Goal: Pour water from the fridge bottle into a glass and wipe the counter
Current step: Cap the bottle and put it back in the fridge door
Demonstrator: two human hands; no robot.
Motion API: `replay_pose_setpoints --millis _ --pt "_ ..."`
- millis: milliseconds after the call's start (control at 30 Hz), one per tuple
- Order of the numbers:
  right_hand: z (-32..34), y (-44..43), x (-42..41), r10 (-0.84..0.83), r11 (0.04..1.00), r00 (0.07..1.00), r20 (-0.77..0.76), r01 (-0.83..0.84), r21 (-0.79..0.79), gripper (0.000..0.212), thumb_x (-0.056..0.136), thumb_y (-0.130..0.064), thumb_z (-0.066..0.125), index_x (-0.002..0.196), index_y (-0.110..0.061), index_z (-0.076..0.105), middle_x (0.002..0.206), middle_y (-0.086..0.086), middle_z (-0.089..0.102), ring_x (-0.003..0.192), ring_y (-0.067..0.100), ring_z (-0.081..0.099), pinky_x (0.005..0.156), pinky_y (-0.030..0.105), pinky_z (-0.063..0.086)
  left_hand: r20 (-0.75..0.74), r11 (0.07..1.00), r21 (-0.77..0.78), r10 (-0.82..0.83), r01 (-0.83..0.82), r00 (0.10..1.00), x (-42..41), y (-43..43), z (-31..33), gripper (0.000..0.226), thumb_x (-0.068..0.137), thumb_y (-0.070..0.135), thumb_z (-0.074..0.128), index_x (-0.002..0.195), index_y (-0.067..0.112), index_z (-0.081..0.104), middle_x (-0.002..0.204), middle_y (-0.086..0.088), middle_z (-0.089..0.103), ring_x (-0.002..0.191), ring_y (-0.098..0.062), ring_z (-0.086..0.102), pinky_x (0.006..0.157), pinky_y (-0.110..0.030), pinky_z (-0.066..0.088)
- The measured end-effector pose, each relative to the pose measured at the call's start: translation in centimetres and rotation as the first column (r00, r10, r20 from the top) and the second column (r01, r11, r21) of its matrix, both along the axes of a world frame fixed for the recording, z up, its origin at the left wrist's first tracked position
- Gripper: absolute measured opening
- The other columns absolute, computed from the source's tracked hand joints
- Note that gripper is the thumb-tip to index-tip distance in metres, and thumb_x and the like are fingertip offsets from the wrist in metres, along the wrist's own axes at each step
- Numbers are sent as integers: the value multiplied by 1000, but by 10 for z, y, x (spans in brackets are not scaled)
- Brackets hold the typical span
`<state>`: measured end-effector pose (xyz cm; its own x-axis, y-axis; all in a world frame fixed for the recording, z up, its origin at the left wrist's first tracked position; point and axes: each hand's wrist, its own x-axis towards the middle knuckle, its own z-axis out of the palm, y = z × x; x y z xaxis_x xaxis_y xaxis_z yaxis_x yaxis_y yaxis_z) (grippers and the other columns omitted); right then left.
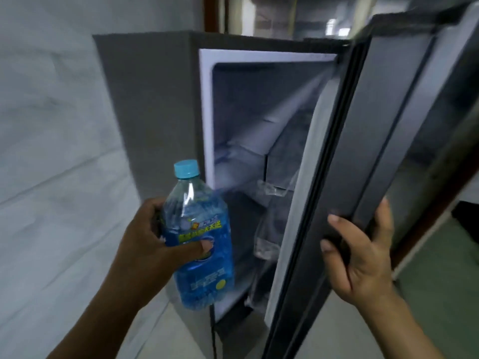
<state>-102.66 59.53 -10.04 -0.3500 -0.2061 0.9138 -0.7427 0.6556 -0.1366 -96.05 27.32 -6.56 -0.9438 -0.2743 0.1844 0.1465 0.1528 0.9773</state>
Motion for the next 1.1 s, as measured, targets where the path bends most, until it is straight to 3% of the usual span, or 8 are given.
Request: replay_pose_setpoints --millis 67,200,367,467,567,700,867,1100 --pt "-1 24 20 -47 995 999 25 49 -85 36 91 -14 53 126 -7 50 140 38 35 143 43 31 117 46 30 -19 997 10 -75 76 997 -9 16 0 76 26 39 97 96 42 65 102 1 77 88 -22 77 74 -48 63" --pt "-1 51 50 -254 930 965 70 263 -258 43 88 -12 50 129 -3 43 140 -2 44 131 37 42 115 41 30 -30 968 28 -247 248 969 -28 57 -1 87 22 29 104 99 39 66 100 3 78 84 -17 77 62 -26 61" --pt "25 66 78 -544 798 839 4 519 -307 40 83 -17 62 119 -3 53 139 35 35 137 45 33 115 53 30 -43 931 76 -355 357 934 -39 101 0 78 35 15 89 107 24 62 92 5 79 77 -14 77 56 -20 58" --pt "55 71 72 -483 872 866 -129 462 -159 32 83 -16 63 112 -2 60 134 30 45 136 43 38 114 51 31 -7 914 71 -400 399 917 -47 119 1 77 38 16 90 108 29 61 94 11 78 78 -8 76 54 -15 55" --pt "92 76 45 -459 886 887 50 453 94 39 88 -25 62 121 -6 61 129 22 53 125 38 49 106 43 40 6 915 57 -400 399 917 -56 133 -2 80 35 22 92 108 31 60 98 9 78 81 -11 76 57 -17 57" --pt "126 104 -10 -781 599 585 218 604 526 32 89 -47 57 107 -20 62 104 12 69 94 36 66 70 36 43 5 931 49 -362 361 932 -69 150 -5 85 33 23 95 110 31 61 99 9 78 83 -12 76 58 -19 58" --pt "131 176 -31 -775 603 580 251 561 567 35 88 -55 60 73 -23 57 64 -2 58 71 30 63 59 30 33 -2 963 8 -268 268 963 -91 169 -5 84 28 20 104 101 35 65 97 4 78 81 -14 76 57 -20 58" --pt "146 239 -83 -819 547 450 355 428 719 38 91 -57 55 80 -24 37 71 -5 36 72 22 46 53 31 30 9 996 -7 -85 85 996 -139 219 -15 79 20 34 100 90 46 65 95 6 78 80 -17 76 68 -40 61"
